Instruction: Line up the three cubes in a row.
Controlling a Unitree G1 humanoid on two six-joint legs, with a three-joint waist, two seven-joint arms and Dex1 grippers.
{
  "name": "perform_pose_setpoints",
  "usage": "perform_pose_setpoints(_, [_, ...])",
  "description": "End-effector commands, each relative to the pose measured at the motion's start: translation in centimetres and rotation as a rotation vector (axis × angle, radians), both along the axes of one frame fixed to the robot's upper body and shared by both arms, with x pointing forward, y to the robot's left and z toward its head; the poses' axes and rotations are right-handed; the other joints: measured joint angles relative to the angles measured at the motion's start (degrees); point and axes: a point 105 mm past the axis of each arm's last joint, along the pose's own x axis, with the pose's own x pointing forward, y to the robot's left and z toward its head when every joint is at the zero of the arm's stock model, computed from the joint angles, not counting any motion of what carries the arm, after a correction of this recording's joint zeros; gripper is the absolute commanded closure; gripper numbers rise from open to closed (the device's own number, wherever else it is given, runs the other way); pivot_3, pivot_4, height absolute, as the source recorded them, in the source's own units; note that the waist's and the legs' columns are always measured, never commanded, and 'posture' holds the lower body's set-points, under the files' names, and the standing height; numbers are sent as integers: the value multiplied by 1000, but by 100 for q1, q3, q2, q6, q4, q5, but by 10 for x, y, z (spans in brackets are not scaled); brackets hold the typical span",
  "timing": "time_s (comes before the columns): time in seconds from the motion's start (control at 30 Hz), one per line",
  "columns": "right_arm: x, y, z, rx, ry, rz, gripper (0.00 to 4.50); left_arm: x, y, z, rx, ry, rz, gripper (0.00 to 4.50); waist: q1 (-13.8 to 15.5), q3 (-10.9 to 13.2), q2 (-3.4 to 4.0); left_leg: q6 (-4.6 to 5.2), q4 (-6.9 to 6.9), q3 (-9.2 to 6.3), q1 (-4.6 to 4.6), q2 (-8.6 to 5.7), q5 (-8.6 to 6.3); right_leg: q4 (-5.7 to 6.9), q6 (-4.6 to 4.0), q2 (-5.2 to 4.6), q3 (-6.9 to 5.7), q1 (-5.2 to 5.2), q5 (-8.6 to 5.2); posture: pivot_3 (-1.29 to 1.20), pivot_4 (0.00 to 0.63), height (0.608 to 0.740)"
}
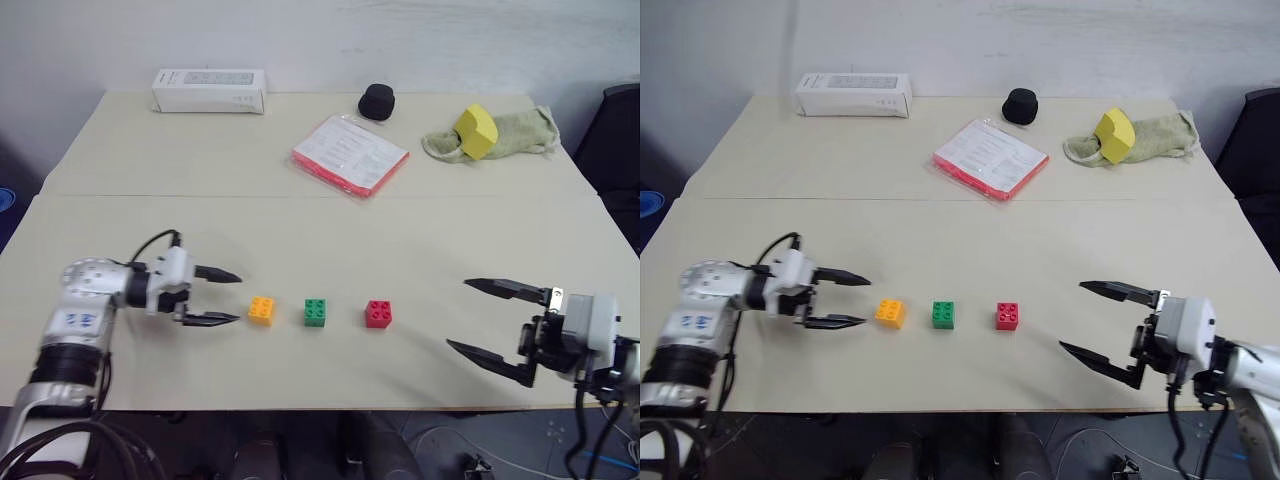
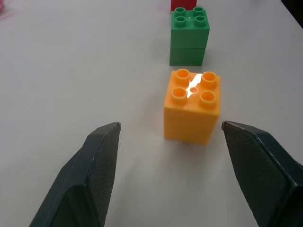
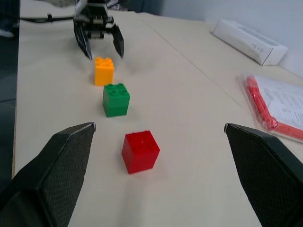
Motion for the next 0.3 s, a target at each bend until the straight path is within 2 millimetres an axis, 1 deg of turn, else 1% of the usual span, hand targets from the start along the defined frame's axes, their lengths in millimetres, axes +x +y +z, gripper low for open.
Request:
perform_pose_setpoints(0.03, [-6, -16, 10, -98, 43, 34, 0, -25, 37, 21, 6, 22, 125, 903, -23, 3, 4, 16, -1, 2, 0, 0, -9, 0, 0, 0, 3, -2, 0, 0, 150, 740])
perform_pose_setpoints(0.07, [-7, -20, 9, -131, 60, 44, 0, -29, 45, 23, 17, 28, 165, 903, -13, 6, -2, 17, -5, 5, 6, 2, -12, 1, -2, 0, 7, 0, -2, 0, 150, 740])
perform_pose_setpoints(0.13, [-7, -26, 5, -171, 77, 50, 0, -35, 55, 24, 23, 46, 222, 903, 17, 8, -9, 16, -4, 1, 6, 6, -12, 0, -6, -1, 3, -1, -3, 0, 150, 740])
perform_pose_setpoints(0.3, [7, -37, 3, -220, 51, 29, 0, -45, 64, 21, 33, 4, 284, 903, 122, 11, -3, 25, -4, -2, 7, -4, -17, -4, -6, -13, 1, 4, -4, 0, 150, 740])
